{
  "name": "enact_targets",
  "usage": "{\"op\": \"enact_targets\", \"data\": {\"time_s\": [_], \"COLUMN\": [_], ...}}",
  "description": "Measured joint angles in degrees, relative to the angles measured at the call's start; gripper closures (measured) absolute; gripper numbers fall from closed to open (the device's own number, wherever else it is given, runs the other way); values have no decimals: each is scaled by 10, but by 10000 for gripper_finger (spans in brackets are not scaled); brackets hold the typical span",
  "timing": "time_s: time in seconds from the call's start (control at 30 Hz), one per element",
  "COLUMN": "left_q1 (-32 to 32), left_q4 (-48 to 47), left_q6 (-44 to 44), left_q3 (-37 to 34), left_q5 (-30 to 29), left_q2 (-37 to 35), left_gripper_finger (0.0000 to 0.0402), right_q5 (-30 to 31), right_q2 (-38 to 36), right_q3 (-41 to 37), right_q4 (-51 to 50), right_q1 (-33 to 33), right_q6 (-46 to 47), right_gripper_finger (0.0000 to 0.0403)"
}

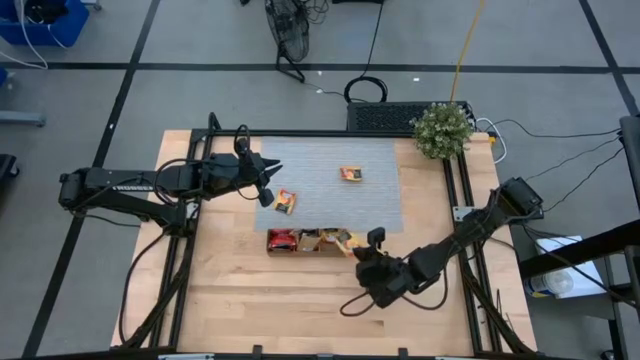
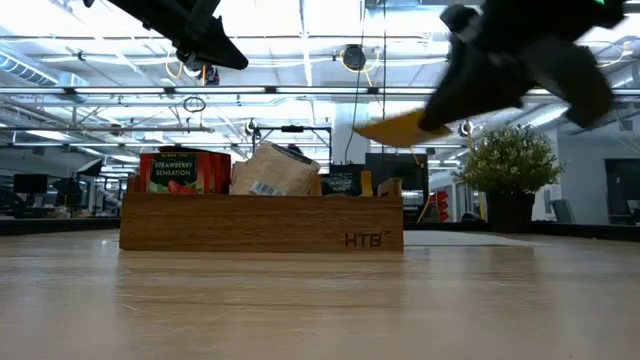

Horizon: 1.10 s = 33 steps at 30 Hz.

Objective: Pick & Place Tea
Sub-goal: Put the yellow tea bag into the right section of the wooden organizer

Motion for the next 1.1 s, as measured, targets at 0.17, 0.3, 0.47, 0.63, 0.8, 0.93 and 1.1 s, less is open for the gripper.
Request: {"op": "enact_targets", "data": {"time_s": [0.17,0.3,0.47,0.63,0.8,0.93,1.1], "left_q1": [0,0,0,0,0,0,0], "left_q4": [0,0,1,1,1,1,1], "left_q6": [0,0,0,0,0,0,0], "left_q3": [0,0,0,0,0,0,0], "left_q5": [0,0,0,0,0,0,0], "left_q2": [0,0,0,0,0,0,0], "left_gripper_finger": [339,339,339,339,339,339,339], "right_q5": [9,4,-59,-33,-8,-41,-68], "right_q2": [0,10,55,96,96,88,89], "right_q3": [-10,-24,-26,-25,-26,-26,-26], "right_q4": [101,148,195,228,253,259,273], "right_q1": [-27,-58,-85,-90,-86,-86,-85], "right_q6": [-32,-32,-54,-109,-143,-160,-168], "right_gripper_finger": [402,402,402,396,361,327,281]}}
